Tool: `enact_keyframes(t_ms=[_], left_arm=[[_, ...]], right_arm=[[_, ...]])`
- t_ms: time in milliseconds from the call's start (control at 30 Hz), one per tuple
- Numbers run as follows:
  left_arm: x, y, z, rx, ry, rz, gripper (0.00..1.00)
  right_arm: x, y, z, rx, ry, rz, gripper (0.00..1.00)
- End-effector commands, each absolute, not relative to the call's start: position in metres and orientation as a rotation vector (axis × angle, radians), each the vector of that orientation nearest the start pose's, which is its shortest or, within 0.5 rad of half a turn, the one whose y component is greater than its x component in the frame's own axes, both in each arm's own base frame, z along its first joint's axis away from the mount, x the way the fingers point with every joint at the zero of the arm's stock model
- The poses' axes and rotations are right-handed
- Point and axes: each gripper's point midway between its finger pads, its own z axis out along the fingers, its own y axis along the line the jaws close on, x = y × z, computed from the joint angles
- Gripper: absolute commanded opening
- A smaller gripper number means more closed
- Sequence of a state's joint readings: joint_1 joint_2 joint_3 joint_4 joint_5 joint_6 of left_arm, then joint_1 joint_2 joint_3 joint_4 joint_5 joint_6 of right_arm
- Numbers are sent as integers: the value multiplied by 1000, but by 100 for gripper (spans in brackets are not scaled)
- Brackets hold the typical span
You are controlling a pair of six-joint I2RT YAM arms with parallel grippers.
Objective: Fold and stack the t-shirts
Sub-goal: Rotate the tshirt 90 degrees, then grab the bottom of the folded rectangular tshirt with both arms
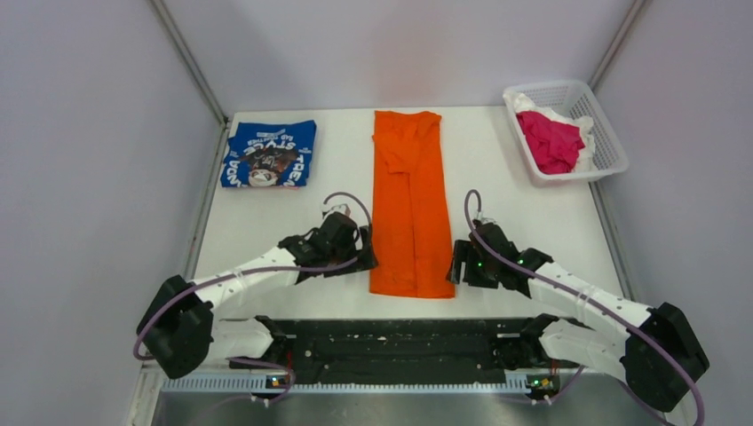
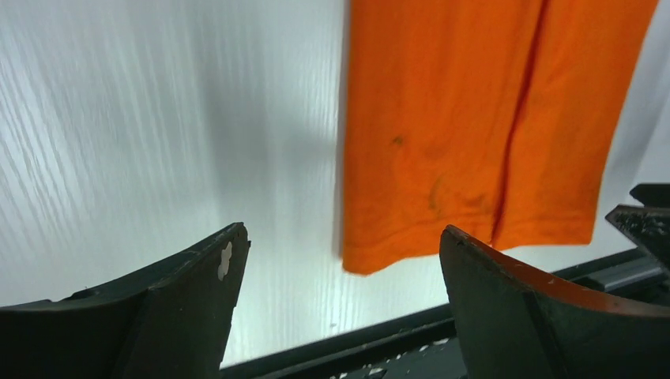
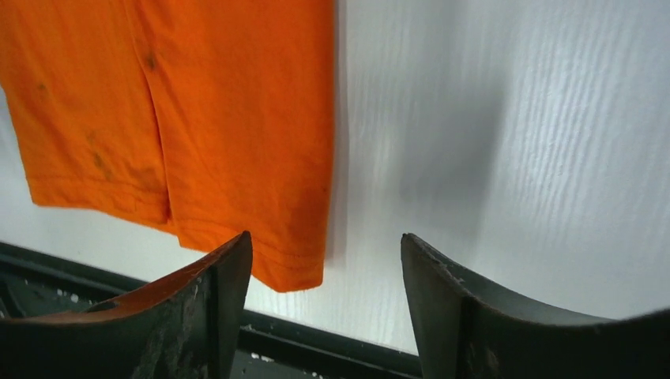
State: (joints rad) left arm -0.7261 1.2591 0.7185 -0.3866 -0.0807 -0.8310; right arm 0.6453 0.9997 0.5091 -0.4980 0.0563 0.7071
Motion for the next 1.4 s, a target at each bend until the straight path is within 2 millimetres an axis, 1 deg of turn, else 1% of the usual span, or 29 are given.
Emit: enact_keyframes(t_ms=[0,33,67,133,233,300,367,433,500,667,767,833,933,1067,1100,1200,1267,1367], left_arm=[[195,-218,70,-262,2579,-643,91],[190,-217,68,-268,2584,-655,87],[187,-218,65,-266,2589,-666,85],[182,-219,60,-268,2596,-693,80],[173,-229,54,-252,2629,-764,74],[168,-230,47,-249,2659,-762,68],[163,-231,40,-245,2686,-760,63],[160,-233,36,-243,2705,-764,59],[159,-234,33,-241,2710,-770,55],[163,-239,28,-234,2709,-769,52],[165,-243,27,-227,2706,-786,46],[165,-245,25,-219,2715,-792,39],[164,-246,21,-209,2735,-780,23],[162,-243,19,-210,2749,-759,1],[162,-242,17,-212,2752,-756,0],[160,-242,16,-211,2755,-762,0],[158,-243,16,-206,2756,-775,0],[158,-244,16,-202,2755,-780,0]], right_arm=[[179,180,44,79,2599,619,63],[179,182,42,86,2598,629,58],[179,182,40,88,2598,635,54],[177,181,34,88,2612,626,53],[173,177,28,90,2635,599,52],[171,174,26,97,2637,589,51],[170,173,25,99,2638,589,46],[168,173,25,103,2640,599,45],[166,174,24,111,2637,619,45],[163,172,26,131,2615,635,45],[164,169,31,151,2590,636,45],[164,169,35,160,2571,653,45],[163,168,35,174,2560,661,45],[160,167,29,179,2573,655,44],[160,167,27,180,2579,652,42],[158,170,21,171,2594,665,39],[156,175,20,159,2597,712,38],[151,184,17,145,2602,791,31]])
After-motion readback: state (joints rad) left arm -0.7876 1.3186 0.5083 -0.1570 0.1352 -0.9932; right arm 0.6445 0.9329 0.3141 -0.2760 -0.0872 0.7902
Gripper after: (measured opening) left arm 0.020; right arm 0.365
